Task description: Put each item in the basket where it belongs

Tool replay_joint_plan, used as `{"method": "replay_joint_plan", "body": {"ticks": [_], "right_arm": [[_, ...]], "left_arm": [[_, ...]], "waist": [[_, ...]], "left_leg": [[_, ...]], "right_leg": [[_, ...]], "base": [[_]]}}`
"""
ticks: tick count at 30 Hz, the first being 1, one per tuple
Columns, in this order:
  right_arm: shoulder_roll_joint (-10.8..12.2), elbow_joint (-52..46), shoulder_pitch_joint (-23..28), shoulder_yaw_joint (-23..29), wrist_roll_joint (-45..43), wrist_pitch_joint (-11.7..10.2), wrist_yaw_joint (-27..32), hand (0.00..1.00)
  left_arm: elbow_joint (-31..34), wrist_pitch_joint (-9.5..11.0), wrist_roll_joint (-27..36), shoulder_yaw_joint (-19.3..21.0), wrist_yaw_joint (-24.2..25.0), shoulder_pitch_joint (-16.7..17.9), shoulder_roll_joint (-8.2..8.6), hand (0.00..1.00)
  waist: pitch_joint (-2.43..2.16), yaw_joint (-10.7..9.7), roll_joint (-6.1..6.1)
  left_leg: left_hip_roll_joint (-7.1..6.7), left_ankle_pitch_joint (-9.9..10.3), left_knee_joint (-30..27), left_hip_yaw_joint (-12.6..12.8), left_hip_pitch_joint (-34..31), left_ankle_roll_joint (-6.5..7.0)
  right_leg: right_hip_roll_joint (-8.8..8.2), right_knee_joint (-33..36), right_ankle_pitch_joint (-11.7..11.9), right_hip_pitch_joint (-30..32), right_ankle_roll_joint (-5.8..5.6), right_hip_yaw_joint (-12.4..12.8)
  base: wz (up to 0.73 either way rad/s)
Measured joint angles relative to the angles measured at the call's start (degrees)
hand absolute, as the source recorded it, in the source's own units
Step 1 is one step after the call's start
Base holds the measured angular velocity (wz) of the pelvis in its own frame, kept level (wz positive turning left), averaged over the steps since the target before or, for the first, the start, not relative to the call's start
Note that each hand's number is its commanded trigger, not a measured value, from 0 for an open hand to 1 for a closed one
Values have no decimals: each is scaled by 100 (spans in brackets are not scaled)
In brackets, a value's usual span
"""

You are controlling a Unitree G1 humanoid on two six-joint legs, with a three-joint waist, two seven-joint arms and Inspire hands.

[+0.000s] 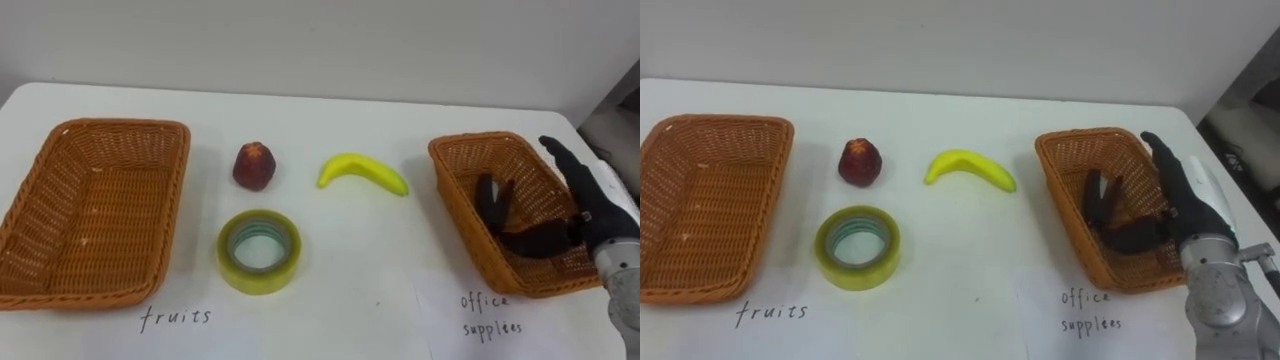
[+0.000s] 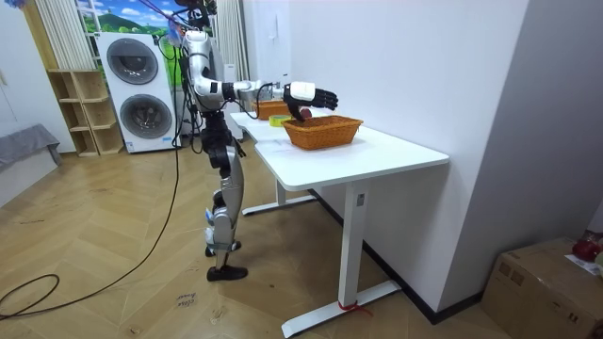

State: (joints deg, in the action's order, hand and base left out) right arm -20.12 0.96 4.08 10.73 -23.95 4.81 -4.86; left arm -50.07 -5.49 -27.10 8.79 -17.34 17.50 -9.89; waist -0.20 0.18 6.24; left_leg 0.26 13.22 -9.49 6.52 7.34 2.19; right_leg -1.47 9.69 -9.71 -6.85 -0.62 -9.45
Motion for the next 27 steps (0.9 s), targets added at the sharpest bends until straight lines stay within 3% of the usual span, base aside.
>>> {"method": "replay_joint_plan", "body": {"ticks": [9, 16, 27], "right_arm": [[1, -336, 0, -11, -96, -8, -20, 0], [2, -851, -1, -66, -81, -5, -361, 0], [3, -879, -5, -108, -83, -7, -530, 0]], "left_arm": [[48, 89, -4, 2, -4, -18, 19, 0], [74, 132, -7, -3, -1, -22, 19, 0], [54, 189, -4, -10, 10, -54, 17, 0]], "waist": [[5, 181, 0], [6, 219, 4], [16, 306, -1]], "left_leg": [[4, 0, 17, 88, 19, 0], [-1, 0, 16, 90, 20, 0], [0, 0, 23, 90, 15, 0]], "right_leg": [[8, 3, 0, 19, 0, 77], [1, 6, 0, 28, 0, 70], [2, 3, 0, 30, 0, 63]], "base": [[-4], [0], [0]]}}
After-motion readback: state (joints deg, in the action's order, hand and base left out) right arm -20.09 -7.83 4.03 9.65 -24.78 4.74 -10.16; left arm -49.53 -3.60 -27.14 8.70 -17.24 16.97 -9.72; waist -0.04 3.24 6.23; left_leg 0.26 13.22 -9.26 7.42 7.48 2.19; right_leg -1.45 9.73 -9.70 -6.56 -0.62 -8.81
